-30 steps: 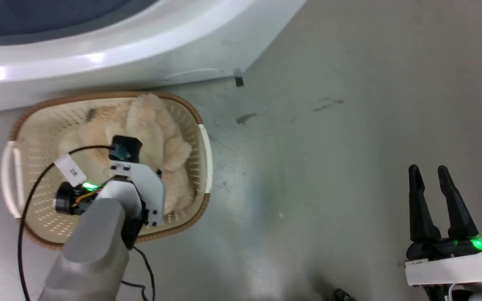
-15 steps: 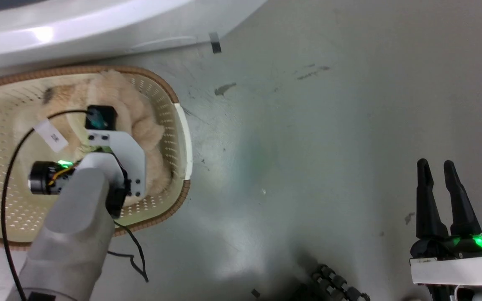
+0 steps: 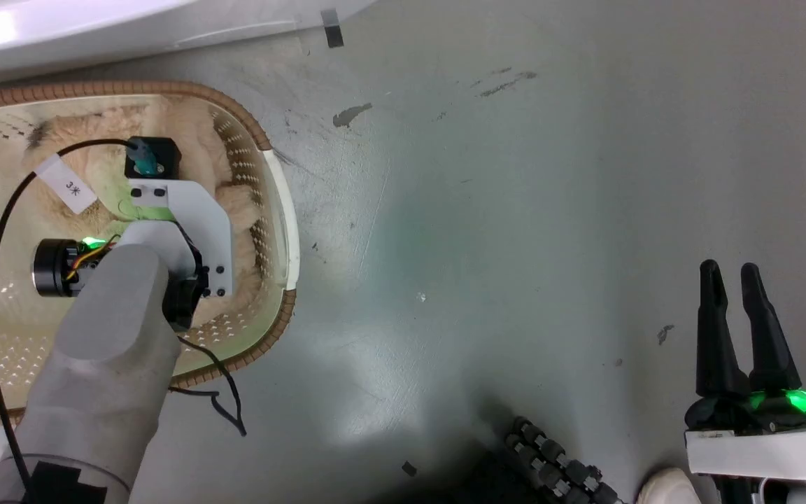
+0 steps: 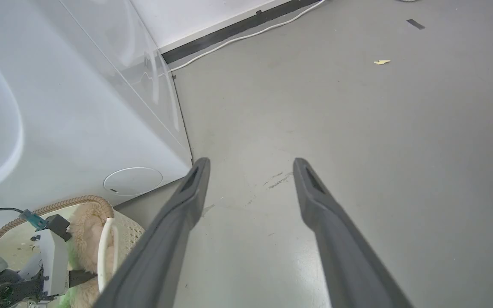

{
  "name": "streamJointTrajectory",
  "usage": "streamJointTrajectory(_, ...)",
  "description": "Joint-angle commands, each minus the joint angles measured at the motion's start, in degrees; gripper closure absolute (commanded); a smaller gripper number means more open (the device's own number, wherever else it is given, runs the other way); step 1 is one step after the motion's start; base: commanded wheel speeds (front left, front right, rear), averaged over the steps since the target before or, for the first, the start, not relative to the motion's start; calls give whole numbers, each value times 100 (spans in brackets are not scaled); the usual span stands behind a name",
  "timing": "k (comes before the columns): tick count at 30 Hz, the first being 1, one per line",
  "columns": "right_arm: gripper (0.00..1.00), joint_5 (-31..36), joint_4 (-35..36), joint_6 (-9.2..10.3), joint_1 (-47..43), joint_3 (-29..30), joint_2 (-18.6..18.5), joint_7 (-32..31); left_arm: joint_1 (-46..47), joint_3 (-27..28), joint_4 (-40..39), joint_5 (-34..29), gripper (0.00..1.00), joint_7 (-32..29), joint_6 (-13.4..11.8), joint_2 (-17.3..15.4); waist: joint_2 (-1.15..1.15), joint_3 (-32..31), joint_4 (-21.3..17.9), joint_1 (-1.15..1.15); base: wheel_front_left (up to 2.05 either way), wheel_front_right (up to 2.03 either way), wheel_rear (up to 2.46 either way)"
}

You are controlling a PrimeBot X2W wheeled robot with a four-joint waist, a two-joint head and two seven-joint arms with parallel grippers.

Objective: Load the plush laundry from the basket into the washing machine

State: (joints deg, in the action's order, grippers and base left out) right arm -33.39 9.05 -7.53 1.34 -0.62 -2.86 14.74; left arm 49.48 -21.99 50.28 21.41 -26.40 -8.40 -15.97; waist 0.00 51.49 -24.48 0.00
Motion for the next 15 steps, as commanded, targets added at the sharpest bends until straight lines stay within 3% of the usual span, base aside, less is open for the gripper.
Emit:
streamJointTrajectory(1,0,8,-47,4,128,37,-1,26,-173,-58,19,74,100,15,45,-23,0,-107,130,0,0,0,0)
streamJointTrajectory(15,0,445,-397,4,352,333,-1,26,-408,-132,-79,423,100,806,501,625,0,-1001,936,0,0,0,0)
